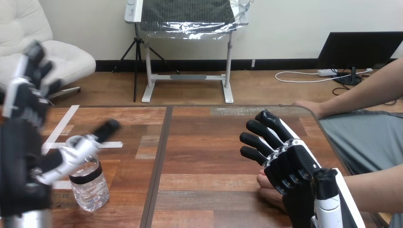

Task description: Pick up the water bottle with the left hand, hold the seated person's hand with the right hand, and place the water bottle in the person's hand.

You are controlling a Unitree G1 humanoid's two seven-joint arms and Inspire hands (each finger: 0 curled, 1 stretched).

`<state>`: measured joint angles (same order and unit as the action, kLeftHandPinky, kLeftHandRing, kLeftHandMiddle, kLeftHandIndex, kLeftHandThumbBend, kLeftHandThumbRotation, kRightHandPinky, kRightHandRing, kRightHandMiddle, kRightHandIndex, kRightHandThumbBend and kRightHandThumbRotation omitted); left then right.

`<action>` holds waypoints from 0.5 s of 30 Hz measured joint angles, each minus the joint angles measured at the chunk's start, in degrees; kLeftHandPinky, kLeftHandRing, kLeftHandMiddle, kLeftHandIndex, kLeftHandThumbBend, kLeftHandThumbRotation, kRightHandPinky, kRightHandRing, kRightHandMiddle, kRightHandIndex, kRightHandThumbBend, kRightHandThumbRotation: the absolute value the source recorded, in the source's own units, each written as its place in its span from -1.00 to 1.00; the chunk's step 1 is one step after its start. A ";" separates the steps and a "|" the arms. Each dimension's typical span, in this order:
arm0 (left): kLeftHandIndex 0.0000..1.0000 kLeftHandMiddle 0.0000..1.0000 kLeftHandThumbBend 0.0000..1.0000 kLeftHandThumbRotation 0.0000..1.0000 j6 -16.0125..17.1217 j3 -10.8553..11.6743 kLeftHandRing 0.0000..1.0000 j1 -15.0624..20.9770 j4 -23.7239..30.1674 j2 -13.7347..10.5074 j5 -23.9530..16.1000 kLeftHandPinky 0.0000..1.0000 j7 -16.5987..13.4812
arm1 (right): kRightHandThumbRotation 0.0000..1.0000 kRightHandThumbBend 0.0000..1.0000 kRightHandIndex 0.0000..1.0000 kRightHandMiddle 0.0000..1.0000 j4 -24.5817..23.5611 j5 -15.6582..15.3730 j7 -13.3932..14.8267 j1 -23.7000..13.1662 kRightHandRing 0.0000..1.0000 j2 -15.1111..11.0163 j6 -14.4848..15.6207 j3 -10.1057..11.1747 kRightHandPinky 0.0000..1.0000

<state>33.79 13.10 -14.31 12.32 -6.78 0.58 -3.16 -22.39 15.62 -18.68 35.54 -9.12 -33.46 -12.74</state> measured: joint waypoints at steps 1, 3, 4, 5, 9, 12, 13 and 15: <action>0.76 0.80 1.00 -0.39 -0.15 0.46 0.76 0.24 -0.21 -0.15 -0.18 0.58 -0.24 | 1.00 0.15 0.80 0.78 0.00 0.00 0.00 0.00 0.73 0.00 0.00 0.00 0.70; 0.75 0.80 1.00 -0.39 -0.24 1.41 0.75 0.83 -0.92 -0.53 -0.38 0.56 -0.58 | 1.00 0.15 0.80 0.77 0.00 0.00 -0.01 -0.02 0.72 -0.01 0.00 0.00 0.70; 0.75 0.79 1.00 -0.38 -0.29 1.74 0.74 1.06 -1.24 -0.74 -0.46 0.54 -0.69 | 1.00 0.15 0.80 0.77 0.00 0.00 -0.01 -0.04 0.72 -0.01 0.00 0.00 0.69; 0.74 0.79 1.00 -0.38 -0.39 2.06 0.73 1.26 -1.54 -0.98 -0.61 0.53 -0.87 | 1.00 0.15 0.80 0.77 0.00 0.00 -0.01 -0.05 0.72 -0.01 0.00 0.00 0.69; 0.71 0.76 1.00 -0.32 -1.39 3.48 0.69 1.90 -2.22 -1.61 -1.29 0.47 -1.46 | 1.00 0.15 0.80 0.77 0.00 0.00 -0.01 -0.06 0.71 0.00 0.00 0.00 0.69; 0.70 0.75 1.00 -0.31 -2.41 4.08 0.68 2.27 -2.62 -2.07 -1.52 0.45 -1.90 | 1.00 0.14 0.80 0.77 0.00 0.01 -0.02 -0.07 0.71 0.02 0.00 -0.02 0.69; 0.70 0.75 1.00 -0.30 -2.68 4.24 0.68 2.40 -2.78 -2.18 -1.55 0.44 -2.00 | 1.00 0.14 0.80 0.77 0.00 0.01 -0.02 -0.07 0.71 0.02 0.00 -0.02 0.69; 0.70 0.75 1.00 -0.28 -3.12 4.65 0.68 2.73 -3.28 -2.38 -1.64 0.43 -2.13 | 1.00 0.14 0.80 0.77 0.00 0.01 -0.04 -0.08 0.71 0.02 0.00 -0.03 0.69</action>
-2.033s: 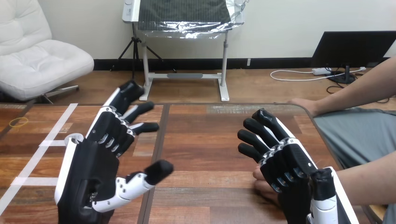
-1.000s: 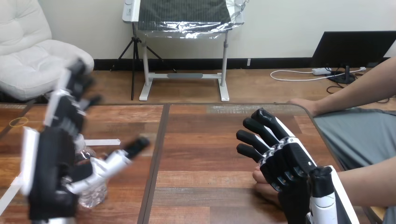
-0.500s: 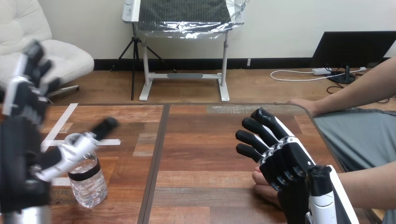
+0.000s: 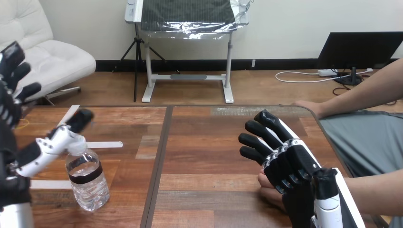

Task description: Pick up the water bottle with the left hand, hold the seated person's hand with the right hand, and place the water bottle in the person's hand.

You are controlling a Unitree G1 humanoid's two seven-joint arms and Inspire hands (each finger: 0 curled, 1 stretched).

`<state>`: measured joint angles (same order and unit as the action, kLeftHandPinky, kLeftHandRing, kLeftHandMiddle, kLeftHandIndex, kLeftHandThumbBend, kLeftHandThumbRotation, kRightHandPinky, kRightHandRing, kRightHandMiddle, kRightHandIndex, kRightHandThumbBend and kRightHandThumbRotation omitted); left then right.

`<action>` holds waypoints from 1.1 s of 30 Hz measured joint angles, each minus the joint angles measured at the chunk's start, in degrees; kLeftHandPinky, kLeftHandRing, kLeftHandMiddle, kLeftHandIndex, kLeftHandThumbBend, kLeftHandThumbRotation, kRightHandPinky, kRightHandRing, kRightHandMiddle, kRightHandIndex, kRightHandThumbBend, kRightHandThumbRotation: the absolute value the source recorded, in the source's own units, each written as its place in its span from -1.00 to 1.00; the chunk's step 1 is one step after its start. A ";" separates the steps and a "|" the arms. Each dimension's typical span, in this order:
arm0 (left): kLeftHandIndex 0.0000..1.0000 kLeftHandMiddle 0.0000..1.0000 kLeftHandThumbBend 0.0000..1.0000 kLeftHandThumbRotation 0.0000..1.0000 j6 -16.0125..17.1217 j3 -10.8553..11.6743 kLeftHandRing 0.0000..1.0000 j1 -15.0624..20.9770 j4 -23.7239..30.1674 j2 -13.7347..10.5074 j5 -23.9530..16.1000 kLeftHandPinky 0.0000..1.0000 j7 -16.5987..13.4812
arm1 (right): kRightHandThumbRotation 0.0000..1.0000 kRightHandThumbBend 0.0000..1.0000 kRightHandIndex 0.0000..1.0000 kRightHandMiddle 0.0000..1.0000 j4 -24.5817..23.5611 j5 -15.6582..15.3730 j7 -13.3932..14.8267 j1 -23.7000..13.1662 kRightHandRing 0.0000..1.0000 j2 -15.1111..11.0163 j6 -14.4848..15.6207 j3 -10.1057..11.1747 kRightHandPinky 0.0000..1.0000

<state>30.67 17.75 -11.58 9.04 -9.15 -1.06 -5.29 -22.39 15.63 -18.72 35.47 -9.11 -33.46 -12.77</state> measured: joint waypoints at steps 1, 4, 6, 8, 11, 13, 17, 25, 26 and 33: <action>0.70 0.75 1.00 -0.28 -0.22 0.22 0.68 0.18 -0.27 -0.08 -0.04 0.43 -0.02 | 1.00 0.14 0.80 0.77 0.00 0.01 -0.01 0.00 0.71 0.00 0.00 0.00 0.69; 0.71 0.76 1.00 -0.28 -1.03 0.68 0.70 0.66 -0.95 -0.39 -0.08 0.41 -0.03 | 1.00 0.14 0.80 0.77 0.00 0.03 -0.09 0.00 0.71 -0.01 0.00 0.00 0.69; 0.71 0.77 1.00 -0.29 -1.73 0.83 0.71 0.91 -1.27 -0.62 -0.10 0.41 0.00 | 1.00 0.14 0.80 0.77 0.01 0.07 -0.16 0.00 0.71 -0.01 -0.01 0.00 0.69; 0.72 0.78 1.00 -0.30 -2.46 0.88 0.74 1.14 -1.55 -0.82 -0.10 0.43 0.07 | 1.00 0.14 0.80 0.77 0.01 0.09 -0.18 -0.01 0.71 -0.01 -0.01 0.01 0.69; 0.75 0.81 1.00 -0.33 -3.07 0.93 0.77 1.63 -2.42 -1.18 -0.13 0.49 0.27 | 1.00 0.14 0.80 0.76 0.01 0.08 -0.18 -0.02 0.71 0.00 -0.01 0.02 0.68; 0.77 0.83 1.00 -0.34 -3.39 0.92 0.80 1.99 -3.08 -1.38 -0.34 0.55 0.45 | 1.00 0.15 0.79 0.76 0.01 0.07 -0.18 -0.03 0.70 0.00 -0.01 0.04 0.67; 0.79 0.86 1.00 -0.38 -4.50 0.88 0.84 2.81 -4.15 -1.54 -1.50 0.65 0.48 | 1.00 0.15 0.79 0.76 0.01 -0.08 -0.15 -0.04 0.70 0.01 -0.02 0.09 0.66; 0.88 0.95 1.00 -0.53 -5.49 0.63 0.96 5.07 -7.71 -1.74 -2.24 0.94 0.70 | 1.00 0.14 0.79 0.75 0.02 -0.07 -0.22 -0.04 0.69 0.00 -0.09 0.10 0.65; 0.89 0.95 1.00 -0.54 -5.48 0.58 0.97 5.39 -8.32 -1.78 -2.30 0.95 0.73 | 1.00 0.14 0.79 0.75 0.02 -0.07 -0.23 -0.04 0.69 0.00 -0.10 0.10 0.65; 0.93 0.99 1.00 -0.58 -5.54 0.27 1.00 7.71 -12.84 -2.12 -3.27 0.99 0.76 | 1.00 0.13 0.78 0.75 0.02 -0.06 -0.24 -0.04 0.69 0.00 -0.10 0.12 0.64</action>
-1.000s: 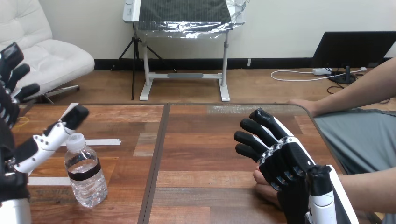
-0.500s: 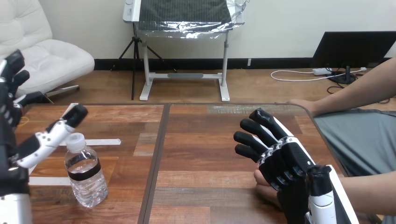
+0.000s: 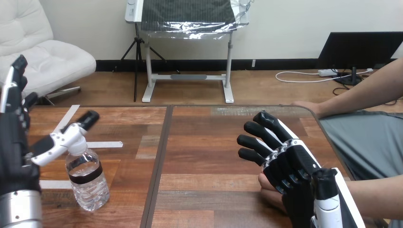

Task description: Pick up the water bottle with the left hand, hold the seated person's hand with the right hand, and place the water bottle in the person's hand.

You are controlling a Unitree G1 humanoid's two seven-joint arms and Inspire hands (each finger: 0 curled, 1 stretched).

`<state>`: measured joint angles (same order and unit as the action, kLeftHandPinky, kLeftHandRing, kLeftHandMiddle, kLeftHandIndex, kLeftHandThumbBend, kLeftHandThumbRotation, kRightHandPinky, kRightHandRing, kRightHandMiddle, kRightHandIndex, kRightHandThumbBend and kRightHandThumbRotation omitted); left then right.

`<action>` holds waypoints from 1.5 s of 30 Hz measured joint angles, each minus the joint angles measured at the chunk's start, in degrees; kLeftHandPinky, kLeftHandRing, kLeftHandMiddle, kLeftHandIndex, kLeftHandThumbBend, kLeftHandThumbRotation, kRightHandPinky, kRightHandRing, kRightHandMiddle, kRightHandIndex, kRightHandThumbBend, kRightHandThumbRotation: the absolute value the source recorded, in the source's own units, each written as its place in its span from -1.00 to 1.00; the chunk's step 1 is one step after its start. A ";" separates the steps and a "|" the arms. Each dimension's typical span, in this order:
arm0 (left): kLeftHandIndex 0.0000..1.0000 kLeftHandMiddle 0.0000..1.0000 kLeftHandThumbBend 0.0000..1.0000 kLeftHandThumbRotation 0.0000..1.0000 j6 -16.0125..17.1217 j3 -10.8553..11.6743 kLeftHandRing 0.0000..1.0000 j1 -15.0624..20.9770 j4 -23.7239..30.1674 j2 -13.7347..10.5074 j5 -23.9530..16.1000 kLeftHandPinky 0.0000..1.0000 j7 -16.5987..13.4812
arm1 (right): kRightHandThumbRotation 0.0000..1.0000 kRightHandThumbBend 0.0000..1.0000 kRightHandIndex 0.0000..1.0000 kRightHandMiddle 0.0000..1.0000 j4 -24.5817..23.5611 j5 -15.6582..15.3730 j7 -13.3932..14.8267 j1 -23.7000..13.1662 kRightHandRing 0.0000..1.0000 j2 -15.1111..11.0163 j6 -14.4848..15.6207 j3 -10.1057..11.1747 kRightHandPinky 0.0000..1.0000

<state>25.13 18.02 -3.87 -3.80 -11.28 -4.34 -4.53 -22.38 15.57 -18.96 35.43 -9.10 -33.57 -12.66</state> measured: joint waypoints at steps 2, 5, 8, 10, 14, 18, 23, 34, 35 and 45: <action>0.94 0.99 1.00 -0.58 -0.02 -0.12 1.00 0.52 -1.23 -0.09 -0.27 1.00 0.05 | 1.00 0.14 0.78 0.75 0.00 0.00 -0.04 0.00 0.69 0.00 0.00 0.00 0.64; 0.95 0.99 1.00 -0.57 -0.03 -0.26 1.00 1.21 -3.05 -0.23 -0.80 1.00 0.05 | 1.00 0.14 0.78 0.76 0.00 0.02 -0.08 0.00 0.69 0.00 0.00 0.00 0.64; 0.96 0.99 1.00 -0.56 -0.03 -0.49 1.00 1.90 -5.18 -0.52 -1.15 1.00 0.03 | 1.00 0.15 0.77 0.76 0.00 0.05 -0.18 -0.01 0.69 -0.01 0.00 0.00 0.64; 0.96 0.99 1.00 -0.54 -0.03 -0.71 1.00 2.33 -6.65 -0.80 -1.46 1.00 0.00 | 1.00 0.15 0.77 0.76 0.00 0.06 -0.22 -0.01 0.69 -0.02 0.00 0.00 0.63; 0.97 0.99 1.00 -0.53 -0.21 -1.23 1.00 2.98 -9.27 -1.37 -2.61 1.00 -0.34 | 1.00 0.15 0.78 0.76 0.00 0.06 -0.24 -0.01 0.70 -0.03 0.00 0.02 0.63; 0.97 0.98 1.00 -0.54 -0.29 -1.52 0.99 3.70 -11.95 -1.64 -3.07 1.00 -0.51 | 1.00 0.15 0.78 0.76 0.00 0.11 -0.26 -0.01 0.70 -0.01 0.00 0.01 0.63; 0.98 0.98 1.00 -0.54 -0.38 -1.61 0.98 4.62 -15.08 -1.88 -3.31 1.00 -0.98 | 1.00 0.14 0.78 0.76 0.00 0.13 -0.29 -0.02 0.70 0.00 0.00 0.00 0.63; 1.00 1.00 1.00 -0.55 -0.37 -1.85 1.00 6.49 -21.11 -3.34 -3.13 1.00 -0.67 | 1.00 0.16 0.77 0.75 0.00 0.20 -0.27 -0.03 0.70 0.00 -0.02 0.04 0.62; 1.00 1.00 1.00 -0.55 -0.37 -1.93 1.00 6.60 -21.53 -3.50 -3.13 1.00 -0.64 | 1.00 0.16 0.77 0.75 0.00 0.20 -0.27 -0.03 0.70 0.00 -0.02 0.04 0.62; 1.00 1.00 0.99 -0.57 -0.37 -2.64 1.00 7.05 -23.89 -4.27 -3.12 1.00 -0.61 | 1.00 0.16 0.76 0.74 0.01 0.13 -0.21 -0.04 0.68 0.02 -0.02 0.08 0.60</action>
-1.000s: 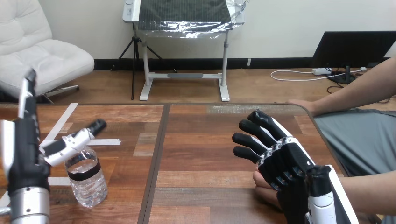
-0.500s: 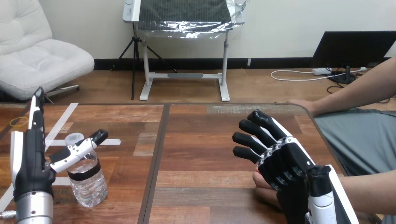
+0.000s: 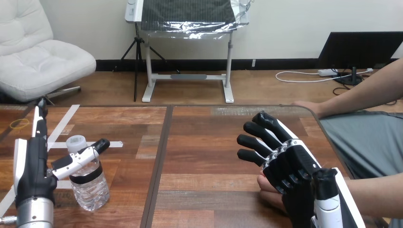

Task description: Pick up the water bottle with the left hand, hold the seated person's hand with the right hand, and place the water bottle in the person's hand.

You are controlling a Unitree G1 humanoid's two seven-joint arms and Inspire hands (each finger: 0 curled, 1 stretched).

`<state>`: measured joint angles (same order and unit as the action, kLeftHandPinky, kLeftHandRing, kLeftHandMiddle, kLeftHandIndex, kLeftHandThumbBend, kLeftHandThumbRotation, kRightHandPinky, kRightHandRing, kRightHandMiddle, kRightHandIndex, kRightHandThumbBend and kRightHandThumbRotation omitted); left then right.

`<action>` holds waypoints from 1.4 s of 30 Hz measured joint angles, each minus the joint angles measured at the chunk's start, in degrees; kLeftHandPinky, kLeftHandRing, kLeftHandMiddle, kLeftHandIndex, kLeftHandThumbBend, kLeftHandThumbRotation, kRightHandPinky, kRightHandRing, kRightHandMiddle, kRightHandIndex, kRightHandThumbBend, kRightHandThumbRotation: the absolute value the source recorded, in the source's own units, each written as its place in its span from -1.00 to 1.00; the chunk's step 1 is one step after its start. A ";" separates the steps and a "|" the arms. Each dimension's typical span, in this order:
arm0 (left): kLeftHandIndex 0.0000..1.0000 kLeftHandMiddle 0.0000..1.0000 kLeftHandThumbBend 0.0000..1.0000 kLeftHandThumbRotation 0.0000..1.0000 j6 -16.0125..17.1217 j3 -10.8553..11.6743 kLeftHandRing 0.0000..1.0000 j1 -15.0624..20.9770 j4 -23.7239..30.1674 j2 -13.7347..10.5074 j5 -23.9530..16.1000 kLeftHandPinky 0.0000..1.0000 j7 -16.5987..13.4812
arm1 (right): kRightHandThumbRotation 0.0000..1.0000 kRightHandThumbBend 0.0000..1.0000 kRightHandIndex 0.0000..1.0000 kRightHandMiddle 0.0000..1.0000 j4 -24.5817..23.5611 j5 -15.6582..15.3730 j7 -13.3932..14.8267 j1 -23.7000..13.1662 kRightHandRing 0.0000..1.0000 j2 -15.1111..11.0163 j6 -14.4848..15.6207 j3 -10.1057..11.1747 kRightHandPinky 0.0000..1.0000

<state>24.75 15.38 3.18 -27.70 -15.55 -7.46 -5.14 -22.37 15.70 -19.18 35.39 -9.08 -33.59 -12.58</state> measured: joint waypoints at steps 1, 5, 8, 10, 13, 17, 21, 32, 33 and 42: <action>1.00 1.00 0.99 -0.57 0.00 -0.08 1.00 0.02 -0.14 -0.02 0.03 1.00 0.00 | 1.00 0.16 0.76 0.74 0.00 0.00 0.00 0.00 0.68 0.00 0.00 0.01 0.60; 1.00 1.00 0.98 -0.58 0.10 -0.53 1.00 0.32 -1.21 -0.10 0.10 1.00 0.00 | 1.00 0.16 0.76 0.74 0.00 0.00 -0.01 0.00 0.68 0.00 0.00 0.04 0.59; 1.00 1.00 0.98 -0.58 0.11 -0.92 1.00 0.43 -1.86 -0.18 0.11 1.00 0.02 | 1.00 0.15 0.76 0.74 0.00 0.02 -0.04 0.00 0.68 -0.01 -0.01 0.08 0.59; 1.00 1.00 0.98 -0.58 0.12 -1.11 1.00 0.45 -2.22 -0.18 0.11 1.00 0.04 | 1.00 0.15 0.76 0.74 0.00 0.03 -0.06 -0.01 0.68 -0.01 -0.03 0.10 0.59; 1.00 1.00 0.97 -0.58 0.14 -1.34 1.00 0.47 -2.71 -0.18 0.12 1.00 0.11 | 1.00 0.15 0.76 0.74 0.00 0.10 -0.10 -0.01 0.68 -0.02 -0.03 0.13 0.59; 1.00 1.00 0.96 -0.57 0.21 -1.40 1.00 0.69 -3.76 -0.22 0.20 1.00 0.34 | 1.00 0.15 0.76 0.75 0.00 0.14 -0.11 -0.02 0.68 -0.02 -0.03 0.15 0.59; 1.00 1.00 0.96 -0.56 0.21 -1.41 1.00 0.73 -4.37 -0.24 0.30 1.00 0.57 | 1.00 0.14 0.76 0.74 0.00 0.14 -0.12 -0.02 0.68 -0.03 -0.03 0.16 0.59; 1.00 1.00 0.97 -0.54 0.13 -1.41 1.00 0.93 -5.09 -0.28 0.49 1.00 1.50 | 1.00 0.13 0.76 0.75 0.00 0.16 -0.26 -0.20 0.69 -0.02 -0.03 0.17 0.59; 1.00 1.00 0.97 -0.54 0.12 -1.41 1.00 1.02 -5.28 -0.28 0.49 1.00 1.53 | 1.00 0.13 0.76 0.75 0.00 0.16 -0.26 -0.22 0.69 -0.02 -0.03 0.17 0.59; 1.00 1.00 0.99 -0.54 -0.03 -1.42 1.00 1.58 -6.61 -0.27 1.39 1.00 2.53 | 1.00 0.13 0.76 0.75 0.00 0.25 -0.40 -0.29 0.69 -0.03 -0.03 0.17 0.59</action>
<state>24.73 13.96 4.75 -34.31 -15.82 -6.07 -2.61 -22.37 15.95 -19.57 35.11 -9.11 -33.62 -12.41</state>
